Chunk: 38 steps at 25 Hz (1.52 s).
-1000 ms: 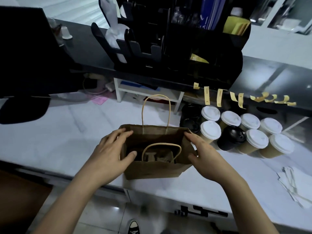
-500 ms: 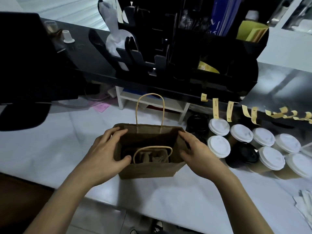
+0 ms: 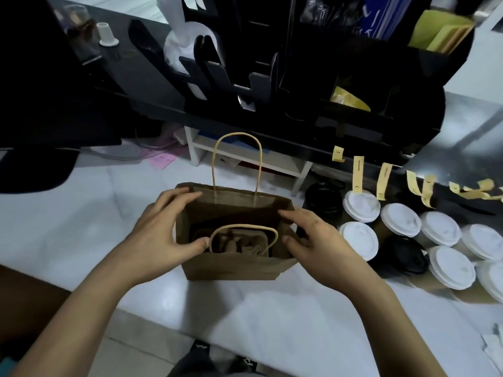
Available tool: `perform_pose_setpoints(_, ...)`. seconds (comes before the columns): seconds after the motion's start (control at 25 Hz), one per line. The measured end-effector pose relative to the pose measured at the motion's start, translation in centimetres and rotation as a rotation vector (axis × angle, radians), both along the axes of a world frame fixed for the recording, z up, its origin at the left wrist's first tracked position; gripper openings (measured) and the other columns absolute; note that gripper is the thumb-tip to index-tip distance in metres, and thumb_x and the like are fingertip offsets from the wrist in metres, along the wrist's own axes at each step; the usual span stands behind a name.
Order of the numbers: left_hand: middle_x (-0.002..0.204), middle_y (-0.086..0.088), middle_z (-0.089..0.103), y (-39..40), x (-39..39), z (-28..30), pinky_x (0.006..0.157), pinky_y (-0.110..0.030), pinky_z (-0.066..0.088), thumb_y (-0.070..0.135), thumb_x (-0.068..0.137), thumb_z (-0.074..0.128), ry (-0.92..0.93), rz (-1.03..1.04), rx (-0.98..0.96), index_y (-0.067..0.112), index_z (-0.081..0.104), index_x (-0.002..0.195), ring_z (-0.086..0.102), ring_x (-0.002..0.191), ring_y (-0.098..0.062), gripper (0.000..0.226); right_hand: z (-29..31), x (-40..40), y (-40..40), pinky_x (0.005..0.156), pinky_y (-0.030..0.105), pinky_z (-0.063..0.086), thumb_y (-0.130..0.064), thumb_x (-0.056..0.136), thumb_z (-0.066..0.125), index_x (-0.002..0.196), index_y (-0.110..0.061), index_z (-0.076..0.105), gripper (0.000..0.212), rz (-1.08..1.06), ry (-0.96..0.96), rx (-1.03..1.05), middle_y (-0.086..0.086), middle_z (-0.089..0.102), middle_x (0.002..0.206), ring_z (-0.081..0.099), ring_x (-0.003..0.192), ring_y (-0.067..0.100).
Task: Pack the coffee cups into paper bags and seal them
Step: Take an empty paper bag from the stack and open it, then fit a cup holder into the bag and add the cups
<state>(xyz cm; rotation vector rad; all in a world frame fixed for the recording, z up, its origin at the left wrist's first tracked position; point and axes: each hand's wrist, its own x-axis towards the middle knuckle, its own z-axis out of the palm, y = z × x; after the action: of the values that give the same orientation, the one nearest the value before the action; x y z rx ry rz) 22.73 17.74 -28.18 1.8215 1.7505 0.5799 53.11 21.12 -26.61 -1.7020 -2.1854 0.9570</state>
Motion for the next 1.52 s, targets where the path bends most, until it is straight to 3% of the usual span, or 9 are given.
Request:
perform_pose_setpoints(0.08, 0.151, 0.028, 0.023, 0.1, -0.2, 0.2, 0.115, -0.044, 0.032, 0.059, 0.078, 0.073, 0.008, -0.025, 0.014, 0.048, 0.034, 0.147, 0.027, 0.143, -0.009, 0.080, 0.7, -0.1, -0.1, 0.092, 0.030, 0.055, -0.030, 0.101, 0.057, 0.144, -0.045, 0.049, 0.046, -0.006, 0.005, 0.008, -0.022, 0.043, 0.149, 0.064, 0.095, 0.000)
perform_pose_setpoints(0.4, 0.150, 0.035, 0.022, 0.6, -0.9, -0.5, 0.113, -0.042, 0.033, 0.079, 0.069, 0.061, -0.011, -0.091, 0.049, 0.050, 0.035, 0.145, 0.028, 0.143, -0.009, 0.086, 1.6, 0.8, 0.9, 0.071, 0.010, 0.055, -0.026, 0.100, 0.061, 0.130, -0.039, 0.062, 0.033, -0.232, 0.133, 0.152, -0.020, 0.068, 0.105, 0.064, 0.093, -0.008)
perform_pose_setpoints(0.48, 0.150, 0.036, 0.020, 0.6, -1.0, -0.7, 0.112, -0.041, 0.034, 0.079, 0.067, 0.060, -0.021, -0.104, 0.058, 0.051, 0.035, 0.145, 0.028, 0.142, -0.008, 0.087, 0.7, 1.7, 1.6, 0.077, 0.012, 0.055, -0.025, 0.098, 0.063, 0.131, -0.029, 0.062, 0.033, -0.356, 0.074, 0.206, -0.017, 0.069, 0.108, 0.064, 0.100, -0.004)
perform_pose_setpoints(0.6, 0.151, 0.037, 0.017, 0.6, -1.3, -0.9, 0.111, -0.040, 0.034, 0.080, 0.066, 0.062, -0.025, -0.119, 0.043, 0.053, 0.032, 0.146, 0.027, 0.142, -0.009, 0.090, -1.5, 2.4, 2.5, 0.094, 0.039, 0.051, -0.037, 0.095, 0.066, 0.138, -0.018, 0.056, 0.049, -0.389, -0.324, 0.180, 0.004, 0.066, 0.124, 0.059, 0.116, 0.025)
perform_pose_setpoints(0.68, 0.152, 0.038, 0.015, 0.3, -1.6, -1.0, 0.111, -0.041, 0.034, 0.081, 0.065, 0.063, -0.023, -0.135, 0.037, 0.055, 0.028, 0.147, 0.025, 0.144, -0.010, 0.092, -2.8, 2.2, 2.7, 0.100, 0.042, 0.044, -0.049, 0.093, 0.064, 0.141, -0.015, 0.052, 0.060, -0.380, -0.534, 0.128, 0.010, 0.060, 0.131, 0.051, 0.121, 0.032)
perform_pose_setpoints(0.92, 0.154, 0.037, 0.013, -0.1, -1.9, -1.2, 0.111, -0.040, 0.032, 0.080, 0.065, 0.065, -0.024, -0.163, 0.051, 0.060, 0.023, 0.147, 0.024, 0.144, -0.010, 0.094, -5.2, 1.4, 2.9, 0.119, 0.046, 0.025, -0.070, 0.082, 0.064, 0.143, -0.016, 0.047, 0.083, -0.390, -0.654, 0.104, 0.010, 0.054, 0.138, 0.041, 0.136, 0.033)
perform_pose_setpoints(1.04, 0.154, 0.037, 0.014, -0.1, -1.9, -1.2, 0.111, -0.039, 0.032, 0.078, 0.065, 0.066, -0.032, -0.168, 0.059, 0.059, 0.024, 0.147, 0.024, 0.145, -0.010, 0.095, -5.4, 1.1, 3.1, 0.124, 0.047, 0.019, -0.065, 0.081, 0.070, 0.144, -0.017, 0.042, 0.083, -0.394, -0.630, 0.090, 0.011, 0.056, 0.139, 0.042, 0.138, 0.033)
perform_pose_setpoints(1.4, 0.152, 0.038, 0.014, 0.4, -1.6, -0.7, 0.116, -0.040, 0.030, 0.076, 0.065, 0.067, -0.061, -0.190, 0.056, 0.055, 0.026, 0.148, 0.020, 0.146, -0.004, 0.095, -0.6, 1.0, 2.0, 0.105, 0.053, 0.043, -0.059, 0.077, 0.075, 0.140, -0.026, 0.040, 0.079, -0.511, -0.294, 0.115, 0.010, 0.054, 0.132, 0.054, 0.121, 0.035)
perform_pose_setpoints(1.52, 0.152, 0.037, 0.014, 0.7, -1.5, -0.6, 0.116, -0.039, 0.031, 0.075, 0.065, 0.068, -0.070, -0.196, 0.047, 0.053, 0.027, 0.148, 0.019, 0.145, -0.003, 0.095, 3.0, 1.5, 1.8, 0.094, 0.042, 0.049, -0.058, 0.073, 0.075, 0.140, -0.031, 0.040, 0.080, -0.531, -0.150, 0.190, 0.009, 0.050, 0.131, 0.054, 0.117, 0.032)
